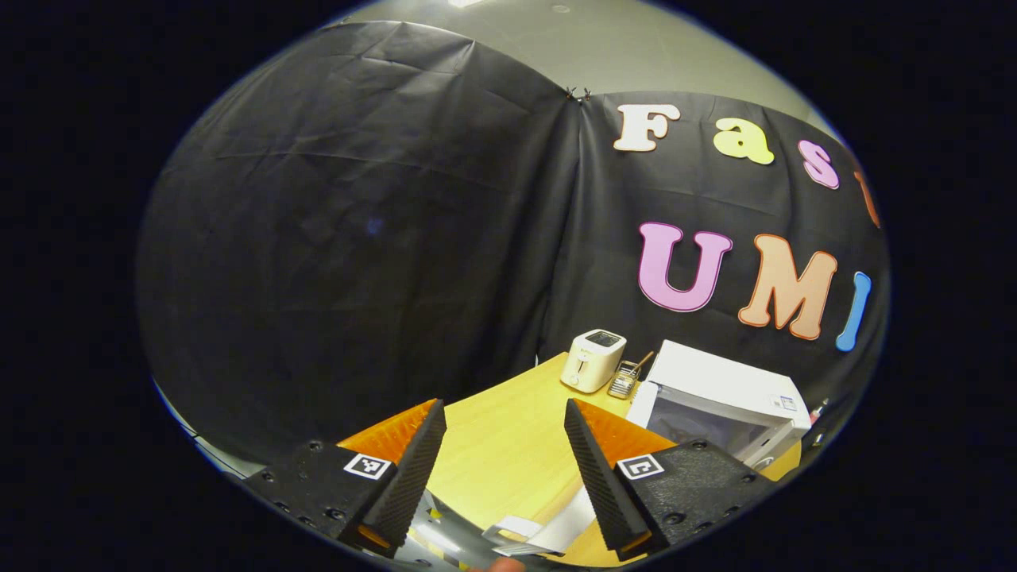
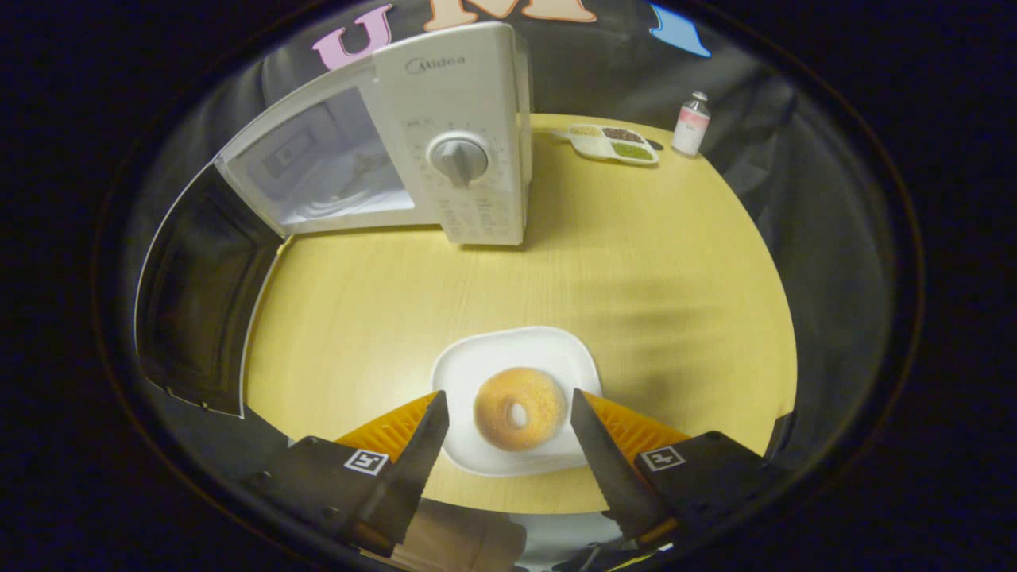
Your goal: Open the microwave oven with the left hand, put the food in, and close the microwave oven.
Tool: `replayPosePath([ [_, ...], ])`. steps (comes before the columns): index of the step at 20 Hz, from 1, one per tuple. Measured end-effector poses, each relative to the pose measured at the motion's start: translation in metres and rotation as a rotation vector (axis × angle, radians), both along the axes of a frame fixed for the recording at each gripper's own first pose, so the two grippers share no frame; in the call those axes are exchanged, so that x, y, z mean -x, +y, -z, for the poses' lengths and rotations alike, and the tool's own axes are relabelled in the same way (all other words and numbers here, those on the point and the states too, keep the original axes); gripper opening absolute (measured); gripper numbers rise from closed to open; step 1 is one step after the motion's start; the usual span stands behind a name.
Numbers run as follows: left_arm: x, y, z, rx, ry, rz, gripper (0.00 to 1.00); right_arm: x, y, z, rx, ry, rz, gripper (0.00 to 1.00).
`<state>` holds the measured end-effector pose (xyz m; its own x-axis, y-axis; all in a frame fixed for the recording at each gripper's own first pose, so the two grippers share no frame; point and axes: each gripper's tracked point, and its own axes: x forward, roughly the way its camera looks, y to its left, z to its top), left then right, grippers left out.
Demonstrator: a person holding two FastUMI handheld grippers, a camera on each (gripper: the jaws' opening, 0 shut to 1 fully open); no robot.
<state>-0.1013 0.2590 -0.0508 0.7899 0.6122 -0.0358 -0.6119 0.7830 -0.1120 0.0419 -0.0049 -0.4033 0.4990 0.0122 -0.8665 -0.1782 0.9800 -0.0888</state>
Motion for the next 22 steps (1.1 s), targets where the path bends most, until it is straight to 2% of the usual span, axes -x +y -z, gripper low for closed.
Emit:
replayPosePath([
  [1,-0.004,-0.002,-0.002,-0.004,-0.004,-0.004,0.87,0.0,-0.001,0.005,0.002,0.02,0.001,0.94],
  [2,-0.009,-0.009,-0.006,-0.007,-0.009,-0.009,0.96,0.0,-0.003,0.011,0.003,0.038,0.002,0.94],
  [3,-0.011,-0.013,-0.007,-0.009,-0.011,-0.014,0.96,0.001,-0.004,0.015,0.005,0.056,0.001,0.99],
  [7,-0.01,-0.018,-0.011,-0.006,-0.02,-0.032,0.96,0.005,-0.008,0.028,0.003,0.115,-0.002,0.99],
  [8,-0.013,-0.02,-0.009,-0.002,-0.018,-0.036,0.96,0.005,-0.009,0.03,0.005,0.124,-0.003,0.94],
  [10,-0.016,-0.024,-0.005,0.01,-0.015,-0.047,0.99,0.003,-0.008,0.033,0.002,0.133,-0.006,0.94],
  [12,-0.015,-0.026,-0.002,0.017,-0.008,-0.062,0.94,0.004,-0.005,0.038,-0.003,0.147,-0.017,0.94],
  [13,-0.016,-0.027,0.0,0.019,-0.003,-0.065,0.96,0.005,-0.005,0.04,-0.001,0.161,-0.027,0.94],
  [17,-0.025,-0.034,0.001,0.012,0.0,-0.063,0.96,0.006,-0.007,0.045,0.013,0.18,-0.035,0.94],
  [20,-0.03,-0.035,0.002,0.025,0.003,-0.057,0.96,0.006,-0.008,0.043,-0.004,0.18,-0.017,0.8],
  [21,-0.032,-0.034,0.001,0.023,0.006,-0.058,0.94,0.006,-0.008,0.041,-0.014,0.183,-0.008,0.8],
  [22,-0.034,-0.034,0.0,0.018,0.008,-0.055,0.96,0.006,-0.008,0.039,-0.025,0.181,0.006,0.85],
])
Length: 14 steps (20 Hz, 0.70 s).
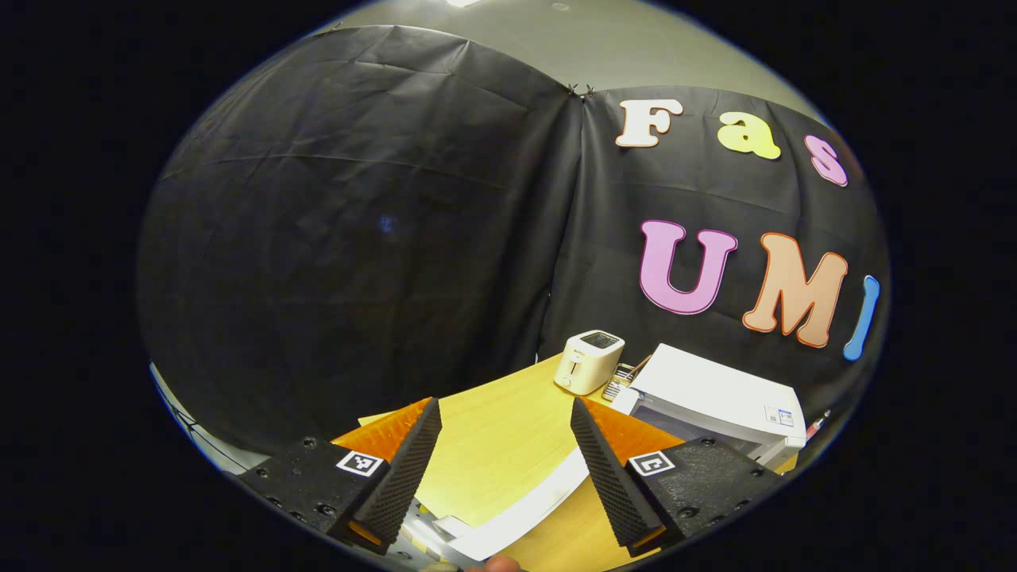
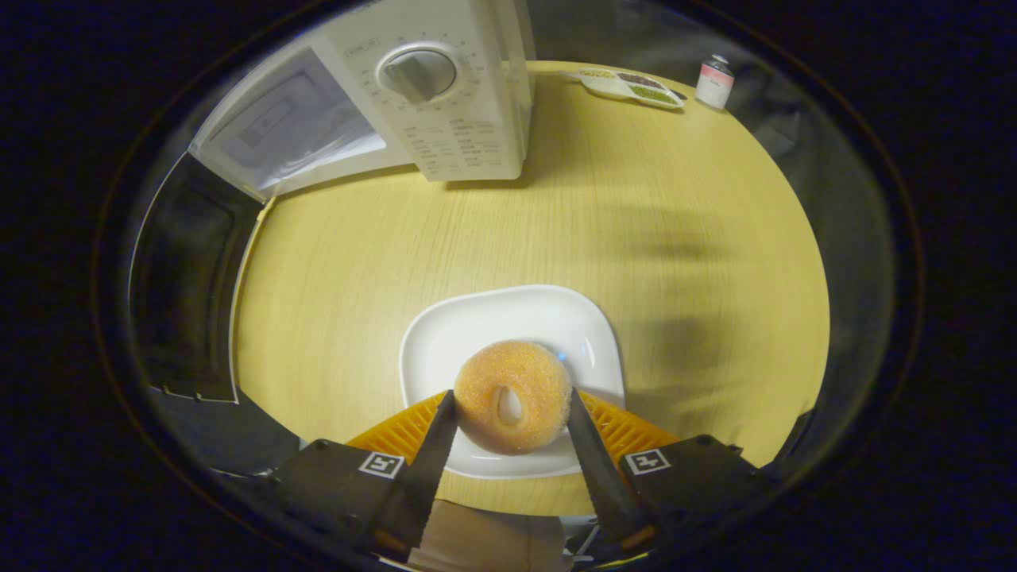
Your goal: Open the microwave oven with the left hand, put the food in, and close the microwave oven.
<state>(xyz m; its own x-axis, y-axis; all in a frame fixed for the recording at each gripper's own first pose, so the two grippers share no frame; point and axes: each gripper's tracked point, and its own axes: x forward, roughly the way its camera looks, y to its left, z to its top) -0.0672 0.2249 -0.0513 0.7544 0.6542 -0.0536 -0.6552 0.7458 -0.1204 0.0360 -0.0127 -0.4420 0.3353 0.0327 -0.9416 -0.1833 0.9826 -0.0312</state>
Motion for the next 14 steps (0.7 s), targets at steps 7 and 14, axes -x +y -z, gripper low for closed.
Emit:
replayPosePath([
  [7,-0.013,0.011,0.004,-0.009,0.027,0.054,0.96,0.001,0.031,-0.026,-0.13,-0.06,0.115,0.8],
  [14,-0.029,0.034,0.012,-0.038,0.087,0.153,0.94,0.002,0.112,-0.059,-0.319,-0.17,0.205,0.8],
])
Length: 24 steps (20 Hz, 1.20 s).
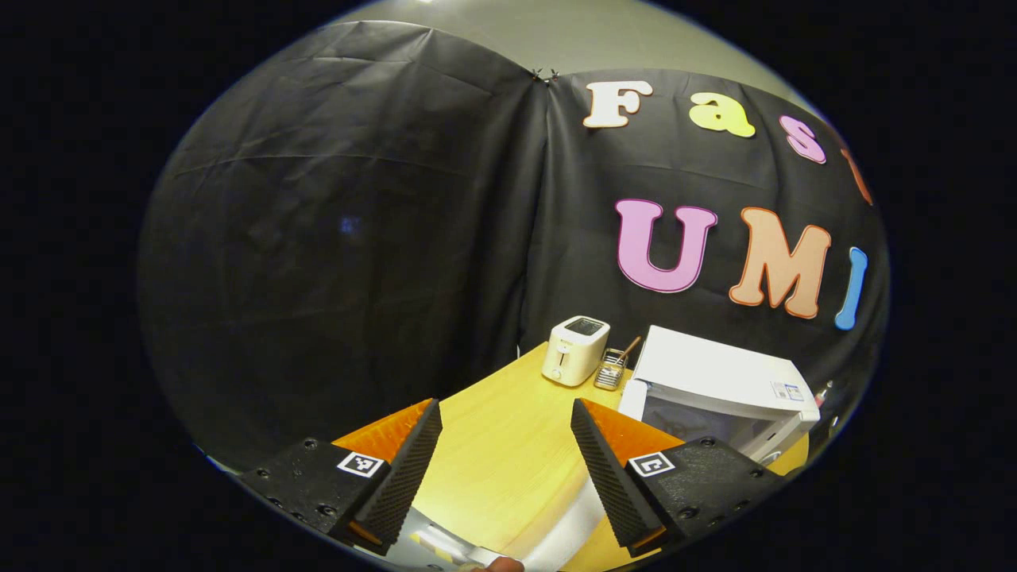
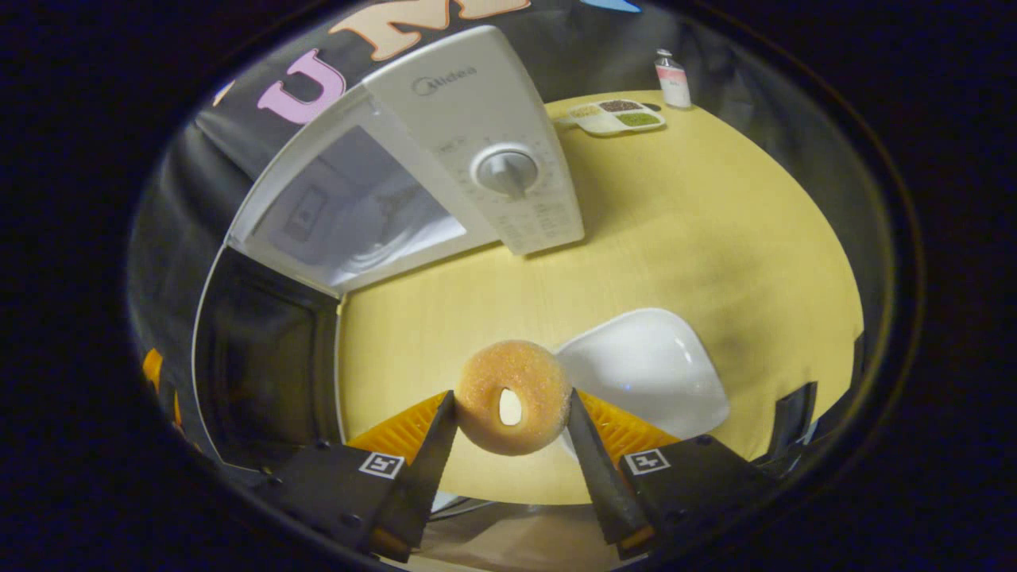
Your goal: Open the microwave oven with the left hand, put the food in, and close the microwave oven.
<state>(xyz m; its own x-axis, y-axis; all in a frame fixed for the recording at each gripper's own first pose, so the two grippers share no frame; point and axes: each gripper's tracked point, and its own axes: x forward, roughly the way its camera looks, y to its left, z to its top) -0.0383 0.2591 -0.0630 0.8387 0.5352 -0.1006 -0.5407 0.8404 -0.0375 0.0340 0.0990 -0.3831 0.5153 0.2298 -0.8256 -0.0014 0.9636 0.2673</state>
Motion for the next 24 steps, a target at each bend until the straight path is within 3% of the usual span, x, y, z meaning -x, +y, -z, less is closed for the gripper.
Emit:
replayPosePath([
  [11,-0.025,0.009,0.019,0.018,0.048,0.201,0.96,-0.025,0.112,-0.036,-0.243,-0.168,0.126,0.79],
  [12,-0.026,0.01,0.023,0.021,0.055,0.221,0.96,-0.031,0.121,-0.038,-0.263,-0.181,0.139,0.84],
  [13,-0.028,0.011,0.025,0.024,0.06,0.237,0.96,-0.037,0.13,-0.04,-0.28,-0.195,0.153,0.79],
  [16,-0.036,0.016,0.032,0.03,0.078,0.278,0.96,-0.058,0.154,-0.05,-0.344,-0.264,0.207,0.79],
  [24,-0.051,0.028,0.052,0.035,0.14,0.369,0.96,-0.117,0.183,-0.055,-0.366,-0.431,0.355,0.78],
])
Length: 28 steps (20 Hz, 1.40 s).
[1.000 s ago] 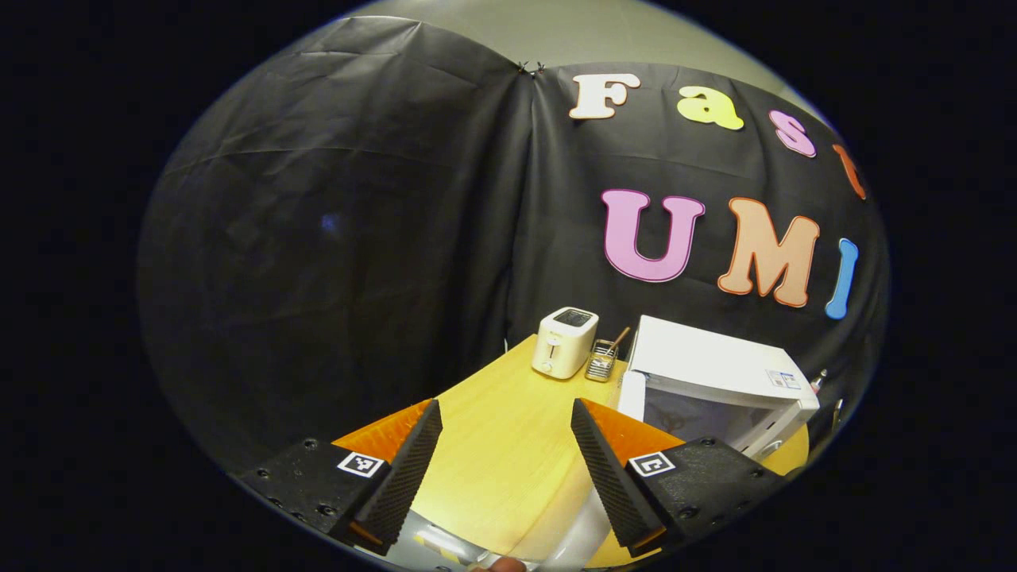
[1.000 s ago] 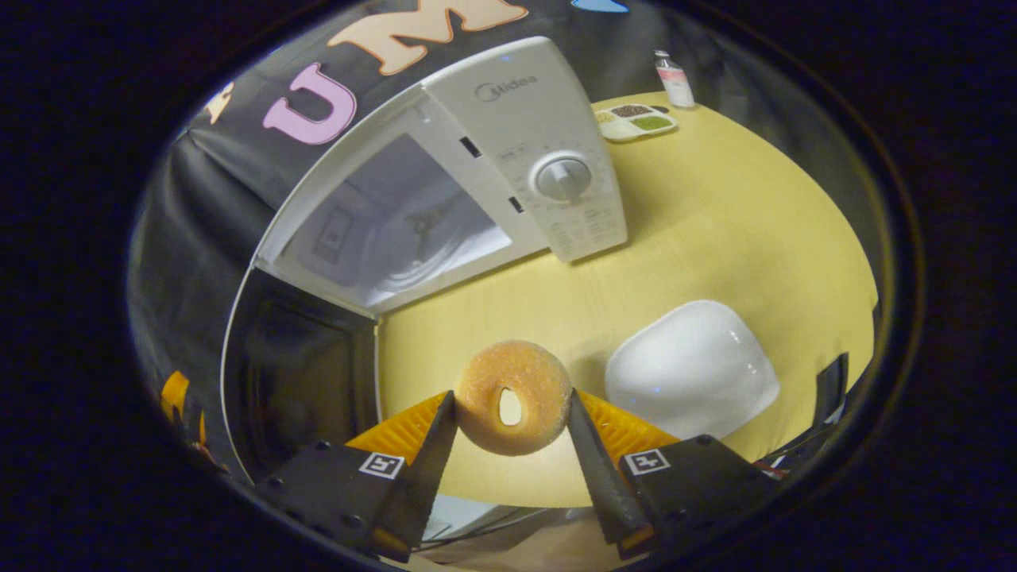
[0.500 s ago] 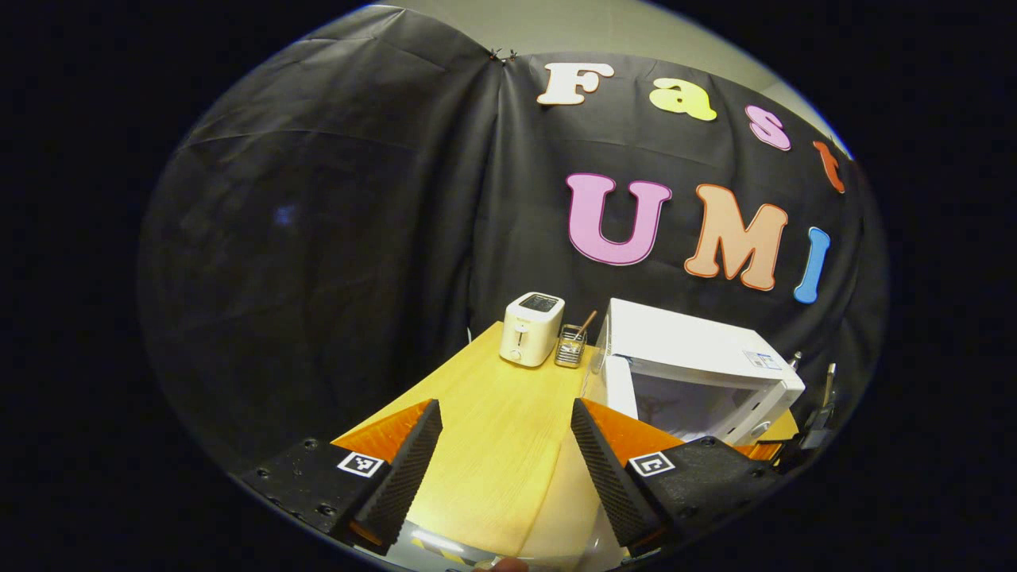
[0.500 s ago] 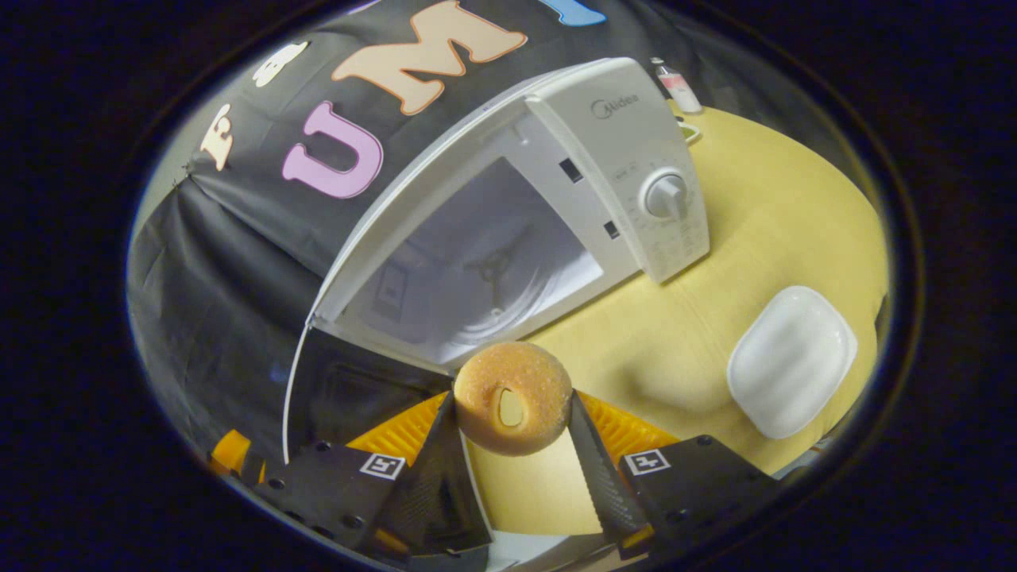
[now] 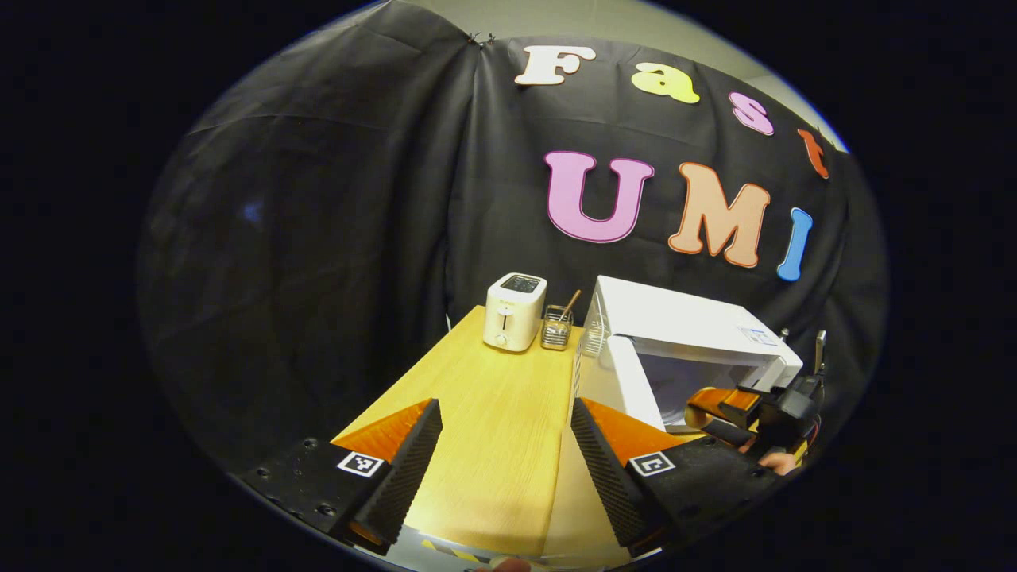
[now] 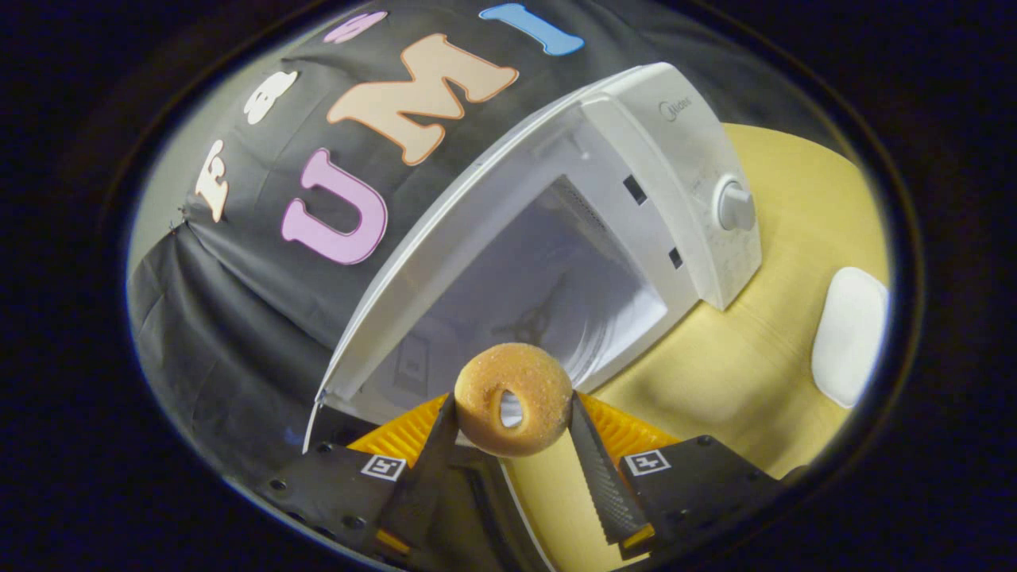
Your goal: Open the microwave oven with the left hand, put the food in, and close the microwave oven.
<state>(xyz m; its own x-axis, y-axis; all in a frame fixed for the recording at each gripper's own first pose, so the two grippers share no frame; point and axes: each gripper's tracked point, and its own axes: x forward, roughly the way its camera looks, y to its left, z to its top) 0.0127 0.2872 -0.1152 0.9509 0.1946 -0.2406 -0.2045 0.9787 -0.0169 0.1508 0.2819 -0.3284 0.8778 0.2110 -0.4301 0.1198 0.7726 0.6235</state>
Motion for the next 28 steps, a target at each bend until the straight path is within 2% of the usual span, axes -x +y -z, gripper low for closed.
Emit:
replayPosePath([
  [3,-0.005,-0.002,0.006,0.001,0.016,0.038,0.96,-0.023,0.004,0.008,0.0,-0.019,0.056,0.77],
  [4,-0.006,-0.002,0.008,-0.003,0.018,0.049,0.96,-0.032,0.004,0.01,0.002,-0.03,0.077,0.84],
  [5,-0.006,-0.002,0.009,-0.007,0.025,0.057,0.96,-0.04,0.004,0.013,0.008,-0.037,0.091,0.77],
  [10,-0.005,-0.002,0.021,-0.002,0.054,0.099,0.96,-0.066,0.007,0.03,0.056,-0.052,0.139,0.77],
  [14,-0.005,0.012,0.026,0.014,0.064,0.065,0.96,-0.078,0.003,0.04,0.136,-0.065,0.149,0.77],
  [23,-0.001,0.02,0.033,0.03,0.084,0.036,0.96,-0.093,0.009,0.043,0.177,-0.1,0.125,0.75],
  [25,0.0,0.018,0.033,0.034,0.08,0.036,0.96,-0.09,0.007,0.035,0.188,-0.12,0.128,1.0],
  [28,0.0,0.017,0.034,0.034,0.079,0.036,0.96,-0.082,0.002,0.031,0.203,-0.126,0.116,0.99],
])
